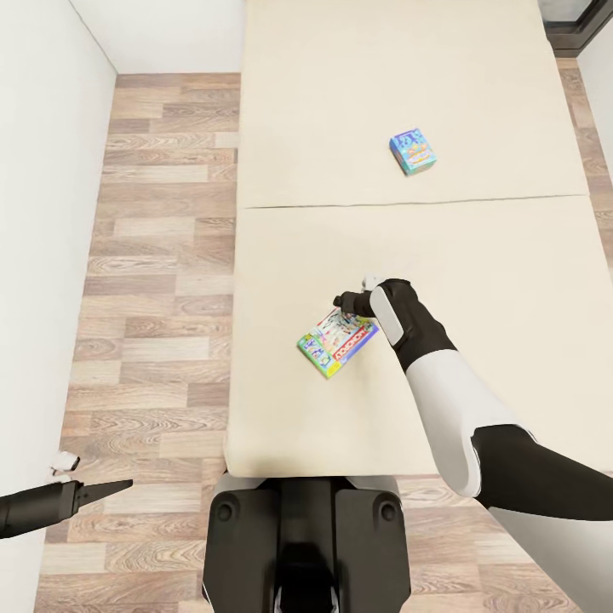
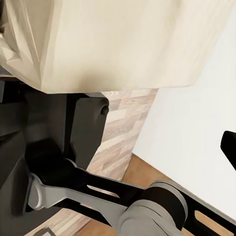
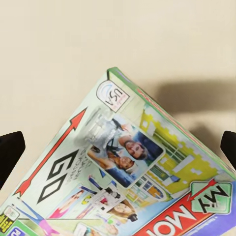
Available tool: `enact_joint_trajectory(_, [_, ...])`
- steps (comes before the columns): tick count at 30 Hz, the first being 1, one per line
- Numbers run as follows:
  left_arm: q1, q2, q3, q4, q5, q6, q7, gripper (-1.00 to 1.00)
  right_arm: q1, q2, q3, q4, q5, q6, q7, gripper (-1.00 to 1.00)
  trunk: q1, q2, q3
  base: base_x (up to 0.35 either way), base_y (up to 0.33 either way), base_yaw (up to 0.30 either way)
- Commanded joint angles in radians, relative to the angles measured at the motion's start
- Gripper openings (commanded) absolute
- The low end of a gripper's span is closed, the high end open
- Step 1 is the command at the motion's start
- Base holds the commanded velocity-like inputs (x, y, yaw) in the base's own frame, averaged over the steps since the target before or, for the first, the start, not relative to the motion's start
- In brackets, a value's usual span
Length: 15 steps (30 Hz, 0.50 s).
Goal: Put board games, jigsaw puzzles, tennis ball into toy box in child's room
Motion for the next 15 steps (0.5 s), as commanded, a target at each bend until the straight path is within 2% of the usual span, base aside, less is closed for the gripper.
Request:
enact_joint_trajectory(1, [0.0, 0.0, 0.0, 0.0, -0.001, 0.011, -0.004, 1.0, 0.0, 0.0, 0.0, -0.001, -0.01, 0.002, -0.009, 1.0, 0.001, -0.002, -0.001, 0.0, 0.004, 0.0])
enact_joint_trajectory(15, [0.0, 0.0, 0.0, 0.0, -0.001, 0.011, -0.004, 1.0, 0.0, 0.0, 0.0, -0.001, -0.01, 0.003, -0.009, 1.0, 0.001, -0.002, -0.001, 0.0, 0.001, 0.0])
